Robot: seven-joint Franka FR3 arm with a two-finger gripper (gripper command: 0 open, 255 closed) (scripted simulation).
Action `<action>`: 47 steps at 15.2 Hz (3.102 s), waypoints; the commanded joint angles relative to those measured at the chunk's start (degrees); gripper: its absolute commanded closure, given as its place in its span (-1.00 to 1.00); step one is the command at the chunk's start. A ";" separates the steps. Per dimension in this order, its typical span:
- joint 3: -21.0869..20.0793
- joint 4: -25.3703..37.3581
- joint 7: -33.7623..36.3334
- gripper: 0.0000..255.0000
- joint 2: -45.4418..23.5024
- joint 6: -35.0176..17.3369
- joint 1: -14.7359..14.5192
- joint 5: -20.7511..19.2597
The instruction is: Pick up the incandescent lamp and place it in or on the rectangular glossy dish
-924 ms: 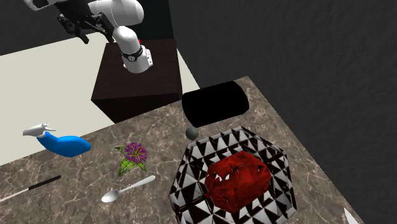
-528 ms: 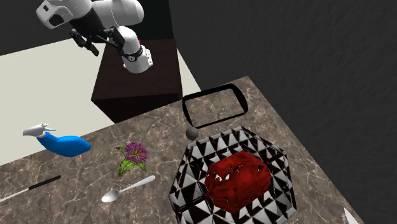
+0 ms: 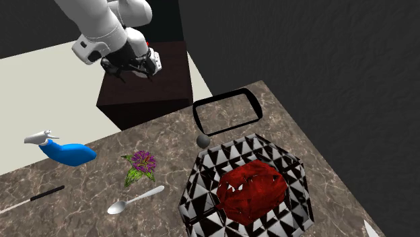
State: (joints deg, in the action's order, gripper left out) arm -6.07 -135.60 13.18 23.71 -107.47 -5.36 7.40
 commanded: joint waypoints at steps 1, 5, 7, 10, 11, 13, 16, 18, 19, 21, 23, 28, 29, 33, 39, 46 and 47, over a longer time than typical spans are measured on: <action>-1.02 2.05 0.47 -1.00 -4.34 -2.46 -0.60 0.33; -3.04 6.41 1.73 -1.00 -12.47 -6.50 -1.79 0.51; -3.96 8.97 2.44 -1.00 -16.58 -8.18 -2.38 0.31; -5.19 13.29 3.60 -1.00 -22.80 -10.26 -3.33 -0.34; -5.55 14.86 4.00 -1.00 -24.89 -10.83 -3.69 -0.64; -6.20 18.19 4.84 -1.00 -29.08 -11.77 -4.44 -1.36; -6.96 23.71 6.10 -1.00 -35.41 -12.69 -5.73 -2.64; -7.31 27.76 6.91 -1.00 -39.68 -12.96 -6.73 -3.59; -7.44 29.90 7.29 -1.00 -41.83 -12.99 -7.27 -4.07; -7.62 34.46 8.00 -1.00 -46.18 -12.83 -8.45 -5.04; -7.61 35.17 8.17 -1.00 -47.46 -13.42 -8.81 -5.29; -7.51 33.60 8.37 -1.00 -49.15 -16.66 -9.17 -5.60; -7.48 33.33 8.41 -1.00 -49.51 -17.30 -9.25 -5.67; -7.47 33.18 8.43 -1.00 -49.73 -17.66 -9.29 -5.71; -7.47 33.18 8.43 1.00 -49.72 -17.66 -9.29 -5.71; -7.47 33.17 8.43 1.00 -49.72 -17.66 -9.29 -5.71; -7.47 33.18 8.43 1.00 -49.73 -17.66 -9.29 -5.71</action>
State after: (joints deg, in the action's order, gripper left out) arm -13.54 -102.43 21.62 -26.02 -125.13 -14.66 1.69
